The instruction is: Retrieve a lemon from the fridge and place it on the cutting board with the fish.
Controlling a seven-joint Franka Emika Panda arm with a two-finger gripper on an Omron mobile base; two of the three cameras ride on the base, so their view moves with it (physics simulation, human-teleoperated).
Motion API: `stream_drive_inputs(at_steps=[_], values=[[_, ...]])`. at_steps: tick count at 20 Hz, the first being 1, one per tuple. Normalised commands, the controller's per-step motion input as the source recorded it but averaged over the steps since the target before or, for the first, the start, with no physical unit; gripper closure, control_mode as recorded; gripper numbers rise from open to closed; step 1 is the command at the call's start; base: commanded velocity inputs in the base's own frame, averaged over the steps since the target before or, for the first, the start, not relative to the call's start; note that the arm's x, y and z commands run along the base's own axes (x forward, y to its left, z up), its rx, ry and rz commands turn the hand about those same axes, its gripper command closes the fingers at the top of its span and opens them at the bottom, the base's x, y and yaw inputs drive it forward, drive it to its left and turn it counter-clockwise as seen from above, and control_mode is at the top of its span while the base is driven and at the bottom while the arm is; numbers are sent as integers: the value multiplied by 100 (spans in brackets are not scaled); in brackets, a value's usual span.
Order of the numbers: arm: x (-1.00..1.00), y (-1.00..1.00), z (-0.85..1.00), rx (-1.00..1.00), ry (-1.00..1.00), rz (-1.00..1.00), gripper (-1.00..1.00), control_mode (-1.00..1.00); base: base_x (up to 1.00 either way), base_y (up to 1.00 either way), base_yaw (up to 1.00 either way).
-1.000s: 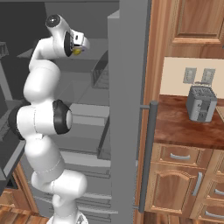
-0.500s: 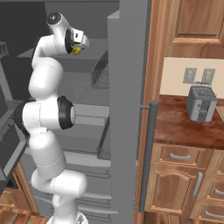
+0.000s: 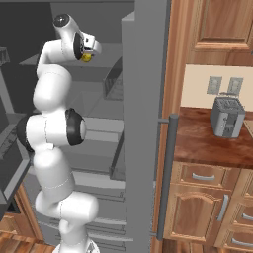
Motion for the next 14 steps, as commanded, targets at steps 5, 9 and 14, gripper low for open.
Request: stream_drive_inputs(at_steps=[5, 9, 14], values=[[0, 0, -10, 1, 0, 0, 100, -100, 0, 0, 0], [-7, 0, 0, 0, -6, 1, 100, -100, 0, 0, 0], [-26, 0, 0, 0, -15, 2, 100, -100, 0, 0, 0]])
